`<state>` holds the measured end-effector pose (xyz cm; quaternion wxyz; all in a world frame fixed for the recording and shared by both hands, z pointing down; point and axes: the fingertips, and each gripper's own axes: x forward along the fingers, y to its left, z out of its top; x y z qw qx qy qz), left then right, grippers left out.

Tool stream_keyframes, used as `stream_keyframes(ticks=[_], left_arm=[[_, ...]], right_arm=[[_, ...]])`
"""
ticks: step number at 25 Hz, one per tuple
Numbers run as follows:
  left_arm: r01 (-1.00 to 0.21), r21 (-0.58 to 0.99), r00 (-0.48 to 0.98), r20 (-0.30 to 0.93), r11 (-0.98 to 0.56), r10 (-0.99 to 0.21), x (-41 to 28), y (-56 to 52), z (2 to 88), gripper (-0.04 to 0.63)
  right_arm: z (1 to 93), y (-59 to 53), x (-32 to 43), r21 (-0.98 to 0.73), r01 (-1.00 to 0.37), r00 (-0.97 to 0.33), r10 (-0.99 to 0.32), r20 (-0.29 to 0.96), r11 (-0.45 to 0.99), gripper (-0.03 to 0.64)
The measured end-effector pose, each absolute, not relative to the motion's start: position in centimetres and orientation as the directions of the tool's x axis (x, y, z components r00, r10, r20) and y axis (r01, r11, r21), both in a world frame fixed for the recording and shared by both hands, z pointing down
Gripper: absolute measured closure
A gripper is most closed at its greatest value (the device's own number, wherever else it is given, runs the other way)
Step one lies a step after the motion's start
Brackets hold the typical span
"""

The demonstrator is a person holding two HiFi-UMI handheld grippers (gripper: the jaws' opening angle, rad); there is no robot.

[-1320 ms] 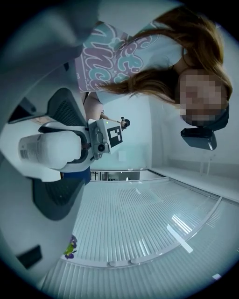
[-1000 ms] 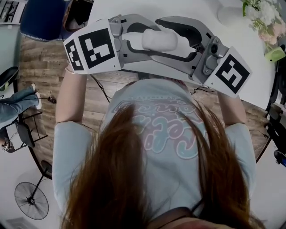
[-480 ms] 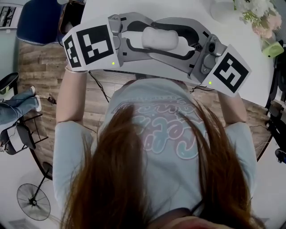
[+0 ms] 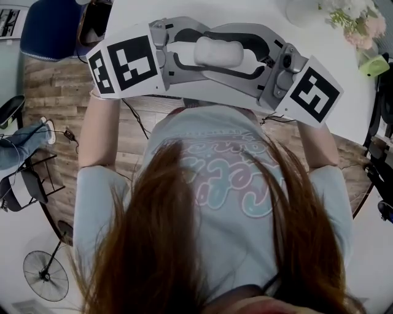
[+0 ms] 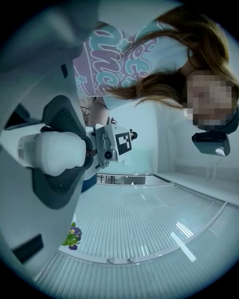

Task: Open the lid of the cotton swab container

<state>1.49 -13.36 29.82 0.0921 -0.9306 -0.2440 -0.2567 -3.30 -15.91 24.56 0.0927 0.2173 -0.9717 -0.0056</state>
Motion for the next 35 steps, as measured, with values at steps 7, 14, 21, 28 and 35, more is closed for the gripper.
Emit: stream_keyframes(ticks=[7, 14, 21, 28, 35], left_arm=[[0.502, -0.041, 0.744, 0.53, -0.864, 0.407, 1.4, -13.1, 30.4, 0.396], [0.505, -0.071, 0.743, 0.543, -0.86, 0.391, 1.0, -13.0, 30.3, 0.397], [0.508, -0.05, 0.735, 0.545, -0.86, 0.403, 1.0, -12.9, 30.5, 0.399], [0.494, -0.045, 0.74, 0.545, -0.868, 0.393, 0.4, -13.1, 30.7, 0.399], [0.487, -0.035, 0.748, 0.533, -0.873, 0.396, -0.3, -13.3, 30.7, 0.399]], right_arm=[[25.3, -15.7, -3.3, 0.003, -0.391, -0.904, -0.384, 0.186, 0.921, 0.407], [25.4, -15.5, -3.5, -0.064, -0.382, -0.912, -0.366, 0.185, 0.922, 0.407], [25.8, -15.4, -3.3, -0.104, -0.379, -0.915, -0.355, 0.191, 0.919, 0.407], [25.3, -15.7, -3.7, -0.082, -0.4, -0.909, -0.384, 0.159, 0.913, 0.393], [24.2, -16.3, -4.0, -0.047, -0.431, -0.897, -0.423, 0.125, 0.901, 0.385]])
